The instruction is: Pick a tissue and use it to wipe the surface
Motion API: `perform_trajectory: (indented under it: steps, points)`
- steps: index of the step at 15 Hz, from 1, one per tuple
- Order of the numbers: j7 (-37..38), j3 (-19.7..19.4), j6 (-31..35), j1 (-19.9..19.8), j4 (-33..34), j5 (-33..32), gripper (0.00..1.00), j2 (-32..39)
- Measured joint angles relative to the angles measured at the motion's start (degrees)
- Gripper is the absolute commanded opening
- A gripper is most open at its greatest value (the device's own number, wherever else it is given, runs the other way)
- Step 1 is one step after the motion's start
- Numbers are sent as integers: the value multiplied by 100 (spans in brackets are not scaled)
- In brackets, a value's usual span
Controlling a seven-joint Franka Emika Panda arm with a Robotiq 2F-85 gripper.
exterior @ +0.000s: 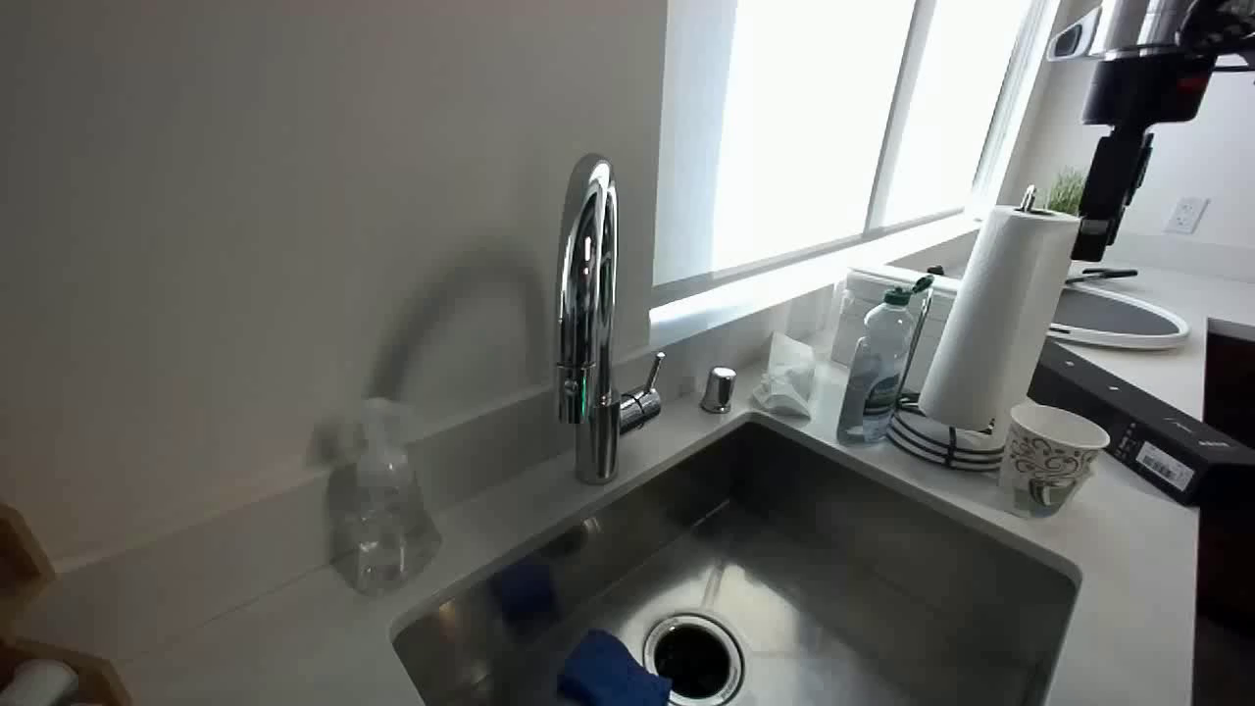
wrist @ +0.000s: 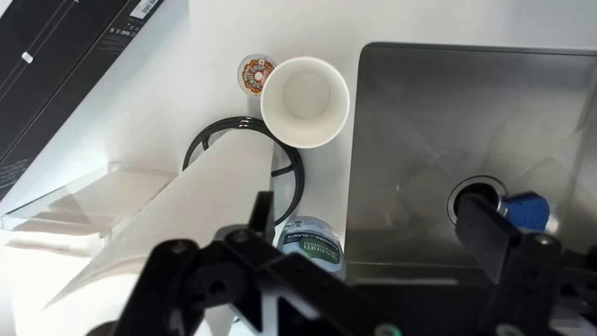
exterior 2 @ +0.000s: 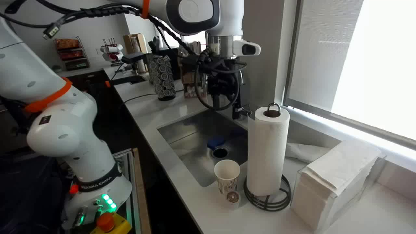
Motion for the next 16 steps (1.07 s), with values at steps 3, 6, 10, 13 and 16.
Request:
perform_trajectory:
  steps: [3,6,10,13,16]
  points:
    - [0,0,0,0,0,0,100,0]
    - [0,2,0,0,0,0,100,0]
    - [88,-9,0,-108,34,16,100,-6]
    - [490,-31,5,-276,120,32,100,-18]
    - [1162,-5,89,-429,148,15,100,-21]
